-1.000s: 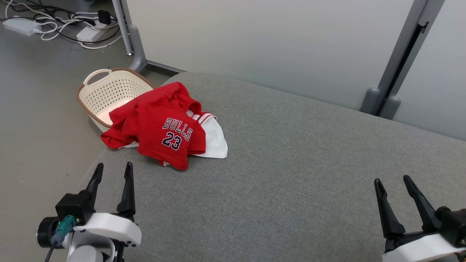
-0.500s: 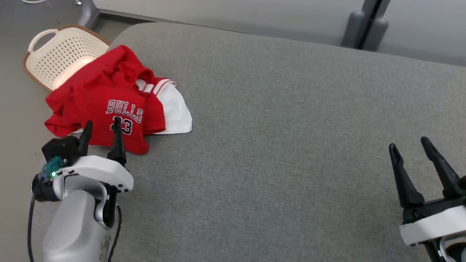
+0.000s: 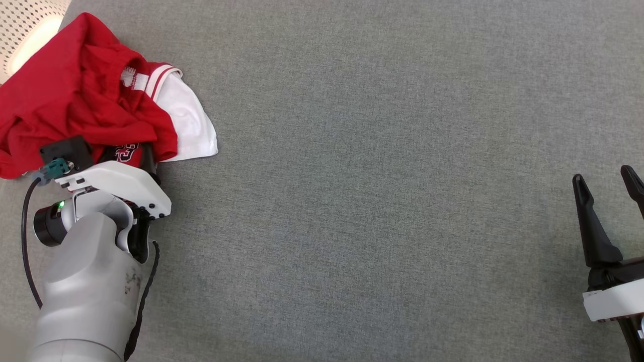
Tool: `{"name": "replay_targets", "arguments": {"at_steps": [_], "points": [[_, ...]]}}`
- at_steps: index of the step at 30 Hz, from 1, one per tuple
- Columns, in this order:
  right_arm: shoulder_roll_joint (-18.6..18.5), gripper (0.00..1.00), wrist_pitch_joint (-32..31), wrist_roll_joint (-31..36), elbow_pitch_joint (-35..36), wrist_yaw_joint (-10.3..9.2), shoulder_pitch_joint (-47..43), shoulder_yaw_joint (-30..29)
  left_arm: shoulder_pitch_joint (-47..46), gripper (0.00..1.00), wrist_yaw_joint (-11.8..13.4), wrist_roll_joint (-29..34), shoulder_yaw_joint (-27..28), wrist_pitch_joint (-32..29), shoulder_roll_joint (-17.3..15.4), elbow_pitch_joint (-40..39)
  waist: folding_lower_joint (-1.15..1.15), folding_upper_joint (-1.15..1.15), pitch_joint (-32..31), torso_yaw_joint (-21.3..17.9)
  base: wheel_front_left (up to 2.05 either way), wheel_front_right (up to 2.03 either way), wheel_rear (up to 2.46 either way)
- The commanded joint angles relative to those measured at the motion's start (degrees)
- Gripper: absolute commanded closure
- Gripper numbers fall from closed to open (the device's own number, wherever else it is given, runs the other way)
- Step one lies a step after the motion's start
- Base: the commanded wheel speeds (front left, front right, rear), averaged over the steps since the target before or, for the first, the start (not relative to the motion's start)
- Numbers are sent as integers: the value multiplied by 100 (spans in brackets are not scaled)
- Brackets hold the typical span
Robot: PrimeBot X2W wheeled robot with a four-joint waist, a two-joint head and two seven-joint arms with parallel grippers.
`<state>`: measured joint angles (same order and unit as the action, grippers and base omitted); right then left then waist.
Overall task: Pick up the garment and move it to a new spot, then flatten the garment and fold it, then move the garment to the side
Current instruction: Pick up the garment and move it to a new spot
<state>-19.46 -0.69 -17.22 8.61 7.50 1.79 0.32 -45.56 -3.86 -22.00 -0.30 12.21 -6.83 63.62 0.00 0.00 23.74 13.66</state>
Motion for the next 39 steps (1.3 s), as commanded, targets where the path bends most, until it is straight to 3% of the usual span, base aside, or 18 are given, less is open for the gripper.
{"name": "replay_targets", "arguments": {"at_steps": [1, 2, 3, 4, 11, 23, 33, 39], "points": [[-44, 0, -35, -35, 60, -2, 8, -55, -188, 7, -33, -38, -32, -112, -13, 258, 0, 0, 37, 5, 0, 0, 0], [-43, 0, -28, -32, 53, -2, -3, -66, -229, 56, -17, -48, -28, -80, -23, 339, 0, 0, 13, 13, 0, 0, 0], [-43, 0, -28, -32, 53, -2, -3, -66, -229, 56, -17, -48, -28, -80, -23, 339, 0, 0, 13, 13, 0, 0, 0], [-37, 0, -39, -26, 57, -2, -9, -73, -273, 100, -24, -36, -48, -53, -26, 397, 0, 0, -6, 17, 0, 0, 0], [99, 0, -4, 21, -26, -2, -131, -117, -204, 100, 18, 221, -178, 291, -230, 106, 0, 0, -431, 124, 0, 0, 0], [553, 0, 162, 113, -399, -2, -462, 5, 1394, 100, 231, 812, 45, 297, -419, -2896, 0, 0, -1749, 53, 0, 0, 0], [841, 0, 209, 175, -470, -2, -595, -86, 2618, 100, 271, 984, -435, -117, -125, -4901, 0, 0, -2160, -622, 0, 0, 0], [860, 0, 213, 170, -461, -2, -436, -9, 3028, 100, 229, 891, -1002, -597, 173, -5730, 0, 0, -2032, -1376, 0, 0, 0]]}}
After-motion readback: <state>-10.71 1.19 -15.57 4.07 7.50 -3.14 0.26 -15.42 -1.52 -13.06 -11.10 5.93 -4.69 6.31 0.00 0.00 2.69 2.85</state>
